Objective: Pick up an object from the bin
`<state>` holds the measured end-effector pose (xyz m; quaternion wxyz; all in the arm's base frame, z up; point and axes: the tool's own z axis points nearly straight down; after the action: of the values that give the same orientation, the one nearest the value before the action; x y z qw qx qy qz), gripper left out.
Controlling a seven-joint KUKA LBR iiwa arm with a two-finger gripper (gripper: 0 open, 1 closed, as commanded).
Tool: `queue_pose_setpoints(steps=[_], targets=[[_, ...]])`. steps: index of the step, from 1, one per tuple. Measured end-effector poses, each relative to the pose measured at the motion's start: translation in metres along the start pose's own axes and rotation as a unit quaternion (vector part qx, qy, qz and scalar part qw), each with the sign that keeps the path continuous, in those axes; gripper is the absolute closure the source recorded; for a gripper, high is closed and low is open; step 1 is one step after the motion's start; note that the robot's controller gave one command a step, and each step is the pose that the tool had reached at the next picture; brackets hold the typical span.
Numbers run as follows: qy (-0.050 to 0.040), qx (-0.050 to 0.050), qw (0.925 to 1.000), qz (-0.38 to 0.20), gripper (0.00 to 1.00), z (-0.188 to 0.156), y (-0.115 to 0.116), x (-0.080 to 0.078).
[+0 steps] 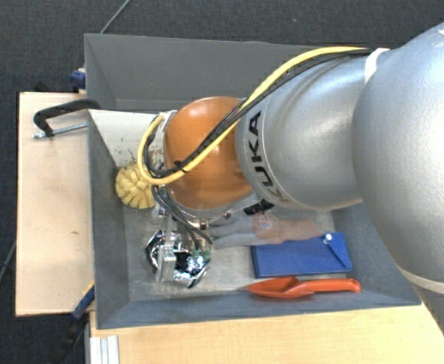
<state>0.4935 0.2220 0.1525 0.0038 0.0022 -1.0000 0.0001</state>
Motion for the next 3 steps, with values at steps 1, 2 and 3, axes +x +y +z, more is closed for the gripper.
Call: queue_pose_setpoints(steps=[1, 2, 3], targets=[[-0.004, -0.001, 1.0, 0.001, 0.0, -0.005, -0.001, -0.002], [-0.0005, -0.001, 1.0, -0.007, 0.0, -0.056, -0.033, -0.011], [-0.0045, -0.001, 1.0, -0.002, 0.0, -0.119, -0.03, -0.021]])
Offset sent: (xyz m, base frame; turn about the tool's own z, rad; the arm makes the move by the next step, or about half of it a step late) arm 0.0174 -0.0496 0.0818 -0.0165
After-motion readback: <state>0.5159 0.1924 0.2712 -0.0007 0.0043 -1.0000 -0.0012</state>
